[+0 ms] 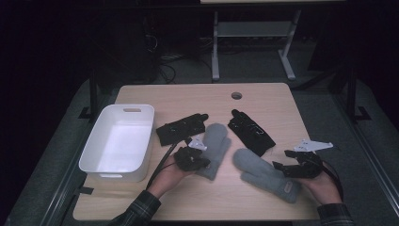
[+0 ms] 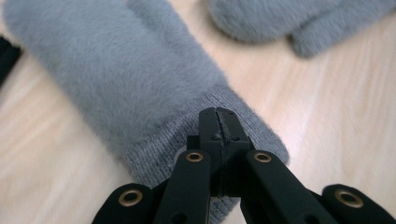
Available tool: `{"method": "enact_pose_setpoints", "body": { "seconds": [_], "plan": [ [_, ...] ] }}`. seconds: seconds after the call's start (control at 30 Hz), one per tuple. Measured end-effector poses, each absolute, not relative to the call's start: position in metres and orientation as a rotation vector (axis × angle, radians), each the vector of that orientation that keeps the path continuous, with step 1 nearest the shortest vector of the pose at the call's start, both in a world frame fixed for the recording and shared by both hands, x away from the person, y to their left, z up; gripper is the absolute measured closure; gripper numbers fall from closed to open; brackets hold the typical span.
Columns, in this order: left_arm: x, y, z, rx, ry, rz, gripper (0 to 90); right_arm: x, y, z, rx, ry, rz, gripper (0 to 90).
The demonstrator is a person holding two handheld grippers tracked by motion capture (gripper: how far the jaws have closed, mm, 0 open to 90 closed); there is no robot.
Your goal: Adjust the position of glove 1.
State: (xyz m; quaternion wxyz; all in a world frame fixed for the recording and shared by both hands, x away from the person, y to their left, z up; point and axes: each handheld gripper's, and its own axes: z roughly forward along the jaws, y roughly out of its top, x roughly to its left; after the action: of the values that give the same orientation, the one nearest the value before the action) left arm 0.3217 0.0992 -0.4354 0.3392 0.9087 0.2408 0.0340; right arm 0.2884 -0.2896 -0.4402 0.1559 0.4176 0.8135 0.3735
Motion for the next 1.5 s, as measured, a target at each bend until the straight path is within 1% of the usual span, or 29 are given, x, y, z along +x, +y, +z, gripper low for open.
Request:
{"method": "enact_pose_setpoints", "body": {
  "seconds": [0.37,0.47,0.5,0.53,0.57,0.6,0.63,0.67,0.7,0.73,0.77,0.83,0.93,1.0,1.07,1.4,1.43,1.5],
  "plan": [
    [0.291,0.131,-0.432,2.405,0.629,0.093,89.4,0.284,-0.289,-0.439,1.195,2.334,1.062,29.9],
    [0.287,0.138,-0.432,2.387,0.641,0.092,89.3,0.280,-0.291,-0.438,1.199,2.335,1.056,33.2],
    [0.286,0.140,-0.432,2.362,0.653,0.084,88.8,0.279,-0.294,-0.438,1.196,2.340,1.047,37.0],
    [0.286,0.141,-0.432,2.335,0.670,0.080,82.5,0.277,-0.296,-0.438,1.197,2.345,1.044,44.8],
    [0.287,0.142,-0.430,2.336,0.662,0.104,75.0,0.274,-0.299,-0.438,1.188,2.347,1.034,52.9],
    [0.287,0.143,-0.429,2.328,0.668,0.119,70.2,0.272,-0.301,-0.438,1.193,2.343,1.010,61.2],
    [0.289,0.144,-0.427,2.299,0.684,0.136,61.3,0.267,-0.307,-0.437,1.195,2.354,0.990,74.4],
    [0.289,0.144,-0.427,2.299,0.684,0.136,57.8,0.267,-0.307,-0.437,1.195,2.354,0.990,74.4],
    [0.290,0.144,-0.426,2.287,0.700,0.140,57.8,0.265,-0.310,-0.437,1.199,2.355,0.973,81.3],
    [0.291,0.145,-0.427,2.287,0.706,0.146,50.3,0.261,-0.316,-0.439,1.209,2.373,0.942,89.3],
    [0.292,0.145,-0.427,2.290,0.705,0.165,50.3,0.261,-0.316,-0.439,1.209,2.373,0.942,89.3],
    [0.294,0.144,-0.430,2.294,0.714,0.174,43.7,0.259,-0.318,-0.442,1.205,2.406,0.909,90.0],
    [0.298,0.143,-0.433,2.288,0.735,0.186,31.4,0.255,-0.314,-0.446,1.174,2.473,0.867,90.0],
    [0.298,0.143,-0.434,2.290,0.738,0.187,28.9,0.254,-0.310,-0.446,1.164,2.507,0.864,90.0],
    [0.300,0.143,-0.435,2.293,0.747,0.184,27.4,0.253,-0.303,-0.447,1.143,2.536,0.865,90.0],
    [0.299,0.143,-0.434,2.288,0.742,0.196,27.0,0.248,-0.272,-0.449,1.051,2.651,0.910,90.0],
    [0.299,0.143,-0.433,2.287,0.738,0.187,27.3,0.247,-0.269,-0.449,1.036,2.660,0.916,90.0],
    [0.297,0.142,-0.431,2.285,0.726,0.176,30.8,0.246,-0.262,-0.450,1.010,2.681,0.928,90.0]
  ]
}}
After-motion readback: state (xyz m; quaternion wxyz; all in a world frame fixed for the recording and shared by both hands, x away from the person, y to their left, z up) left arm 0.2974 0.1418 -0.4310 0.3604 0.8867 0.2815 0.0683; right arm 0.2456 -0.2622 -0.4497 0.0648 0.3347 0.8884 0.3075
